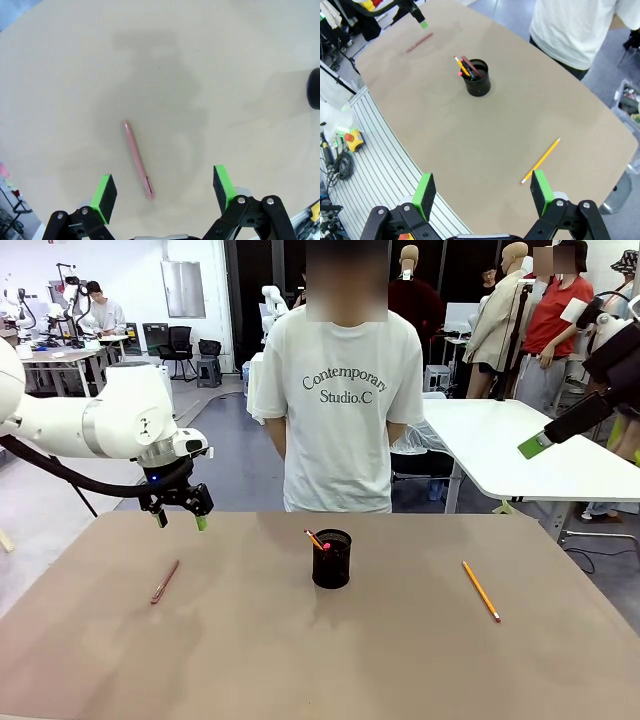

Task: Place the pens into the pen holder.
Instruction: Pick up a writing instrument from the table and place it into the Pen holder.

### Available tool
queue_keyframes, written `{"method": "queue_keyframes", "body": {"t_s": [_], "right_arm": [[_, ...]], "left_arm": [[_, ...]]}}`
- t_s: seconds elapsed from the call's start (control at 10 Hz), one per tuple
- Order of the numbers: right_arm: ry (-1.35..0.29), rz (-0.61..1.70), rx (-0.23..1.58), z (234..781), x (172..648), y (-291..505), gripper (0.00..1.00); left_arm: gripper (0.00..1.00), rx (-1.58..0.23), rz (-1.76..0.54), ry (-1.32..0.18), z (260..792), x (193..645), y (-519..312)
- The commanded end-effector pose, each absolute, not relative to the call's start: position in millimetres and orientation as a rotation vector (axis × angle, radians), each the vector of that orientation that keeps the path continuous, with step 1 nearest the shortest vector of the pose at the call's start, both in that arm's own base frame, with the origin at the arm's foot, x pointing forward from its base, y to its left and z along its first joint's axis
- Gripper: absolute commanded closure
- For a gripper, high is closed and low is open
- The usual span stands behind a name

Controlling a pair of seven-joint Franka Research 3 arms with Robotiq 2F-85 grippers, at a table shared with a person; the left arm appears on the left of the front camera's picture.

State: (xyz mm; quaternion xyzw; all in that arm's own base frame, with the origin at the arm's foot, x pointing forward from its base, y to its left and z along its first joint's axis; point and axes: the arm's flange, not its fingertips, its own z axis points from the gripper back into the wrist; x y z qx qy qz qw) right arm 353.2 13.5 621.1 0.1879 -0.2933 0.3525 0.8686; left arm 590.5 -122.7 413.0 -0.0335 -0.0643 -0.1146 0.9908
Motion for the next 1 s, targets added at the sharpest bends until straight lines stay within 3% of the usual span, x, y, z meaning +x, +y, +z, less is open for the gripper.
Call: {"method": "queue_keyframes", "body": {"t_s": [0.0, 0.9], "right_arm": [[-0.615, 0.735, 0.408, 622, 353, 14, 0.0], [-0.615, 0.735, 0.408, 622, 353, 14, 0.0]], "left_arm": [[0.0, -0.065, -0.235, -0.13, 412, 590, -123], [0.0, 0.005, -0.235, -0.155, 335, 590, -99]]}}
